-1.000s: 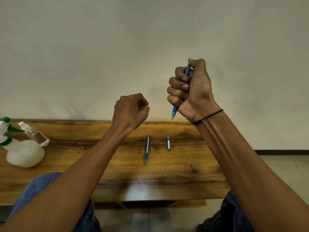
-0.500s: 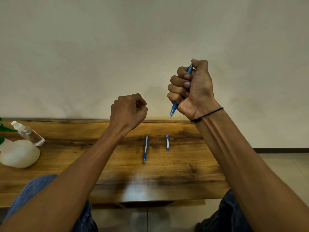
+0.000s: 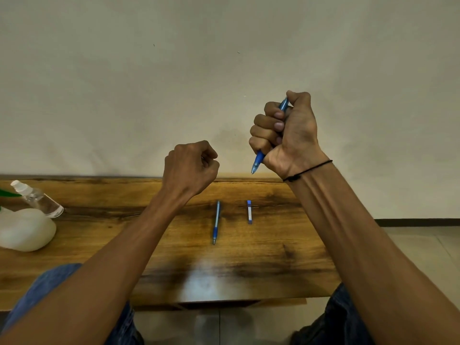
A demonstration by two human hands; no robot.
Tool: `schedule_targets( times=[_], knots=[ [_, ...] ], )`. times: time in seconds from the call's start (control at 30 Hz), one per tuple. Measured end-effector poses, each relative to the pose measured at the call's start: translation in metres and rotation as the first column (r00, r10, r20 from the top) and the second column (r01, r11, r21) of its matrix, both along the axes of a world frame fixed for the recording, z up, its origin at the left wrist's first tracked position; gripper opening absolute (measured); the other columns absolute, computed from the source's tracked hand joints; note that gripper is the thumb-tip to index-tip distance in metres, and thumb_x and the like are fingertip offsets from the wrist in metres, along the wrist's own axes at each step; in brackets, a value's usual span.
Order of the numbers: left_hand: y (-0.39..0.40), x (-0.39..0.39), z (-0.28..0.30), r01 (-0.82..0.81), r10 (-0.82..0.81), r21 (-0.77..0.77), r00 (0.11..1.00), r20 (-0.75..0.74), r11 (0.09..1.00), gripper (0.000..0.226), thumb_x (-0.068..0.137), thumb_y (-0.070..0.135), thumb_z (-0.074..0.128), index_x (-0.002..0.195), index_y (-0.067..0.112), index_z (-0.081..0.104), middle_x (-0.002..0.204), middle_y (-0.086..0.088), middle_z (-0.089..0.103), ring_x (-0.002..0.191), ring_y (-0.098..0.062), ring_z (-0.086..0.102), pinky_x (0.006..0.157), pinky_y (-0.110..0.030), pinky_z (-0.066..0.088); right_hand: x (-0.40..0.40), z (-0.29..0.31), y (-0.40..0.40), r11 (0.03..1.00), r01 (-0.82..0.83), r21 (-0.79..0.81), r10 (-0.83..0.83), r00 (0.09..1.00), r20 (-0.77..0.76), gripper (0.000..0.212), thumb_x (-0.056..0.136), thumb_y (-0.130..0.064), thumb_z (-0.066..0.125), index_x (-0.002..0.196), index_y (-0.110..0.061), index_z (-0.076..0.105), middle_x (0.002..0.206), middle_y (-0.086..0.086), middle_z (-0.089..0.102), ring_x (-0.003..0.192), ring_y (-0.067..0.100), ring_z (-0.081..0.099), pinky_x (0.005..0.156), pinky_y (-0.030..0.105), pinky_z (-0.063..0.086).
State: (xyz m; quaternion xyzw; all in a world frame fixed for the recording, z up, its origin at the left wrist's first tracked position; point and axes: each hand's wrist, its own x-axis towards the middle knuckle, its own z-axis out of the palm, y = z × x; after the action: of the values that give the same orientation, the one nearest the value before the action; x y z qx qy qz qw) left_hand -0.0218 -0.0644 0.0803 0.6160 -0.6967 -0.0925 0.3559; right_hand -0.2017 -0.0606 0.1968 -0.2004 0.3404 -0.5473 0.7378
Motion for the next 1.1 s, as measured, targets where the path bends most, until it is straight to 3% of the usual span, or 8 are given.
schedule_targets(
  times=[0.37,0.57,0.73,1.1],
  knots=[
    [0.000,-0.002,0.000,0.005,-0.005,0.020,1.000,0.002,1.000,0.021,0.085,0.028,0.068,0.102,0.020,0.078,0.087,0.004,0.078,0.080,-0.013,0.073,0.081,-0.040,0.063,-0.001,-0.006,-0.005,1.000,-0.005,0.026,0.005,1.000,-0.002,0.056,0.103,-0.048,0.032,0.055,-0.020,0.032,0.044,-0.008,0.023,0.035,0.007,0.016,0.036,0.018,0.014],
    [-0.001,0.002,0.000,0.011,-0.011,0.043,1.000,0.003,0.999,0.028,0.083,0.033,0.062,0.103,0.020,0.078,0.089,0.004,0.079,0.081,-0.013,0.073,0.083,-0.042,0.063,0.001,-0.010,-0.014,0.992,0.068,0.106,-0.078,0.992,0.102,0.059,0.103,-0.048,0.034,0.053,-0.018,0.035,0.044,-0.007,0.024,0.034,0.008,0.016,0.036,0.018,0.013],
    [-0.002,0.003,-0.001,0.013,-0.013,0.041,1.000,-0.002,0.999,0.029,0.082,0.033,0.062,0.102,0.019,0.079,0.088,0.004,0.079,0.081,-0.013,0.074,0.082,-0.039,0.062,-0.001,-0.014,-0.017,0.980,0.150,0.132,-0.164,0.981,0.107,0.054,0.102,-0.044,0.033,0.054,-0.018,0.034,0.045,-0.007,0.022,0.034,0.009,0.015,0.035,0.017,0.014],
    [-0.007,-0.001,-0.007,0.040,-0.040,0.052,0.999,0.007,0.998,0.031,0.083,0.036,0.063,0.104,0.019,0.079,0.091,0.003,0.079,0.082,-0.013,0.073,0.083,-0.036,0.061,-0.004,-0.020,-0.025,0.974,0.134,0.183,-0.160,0.978,0.136,0.055,0.103,-0.046,0.035,0.055,-0.018,0.035,0.044,-0.007,0.025,0.031,0.009,0.016,0.034,0.017,0.014]
  ],
)
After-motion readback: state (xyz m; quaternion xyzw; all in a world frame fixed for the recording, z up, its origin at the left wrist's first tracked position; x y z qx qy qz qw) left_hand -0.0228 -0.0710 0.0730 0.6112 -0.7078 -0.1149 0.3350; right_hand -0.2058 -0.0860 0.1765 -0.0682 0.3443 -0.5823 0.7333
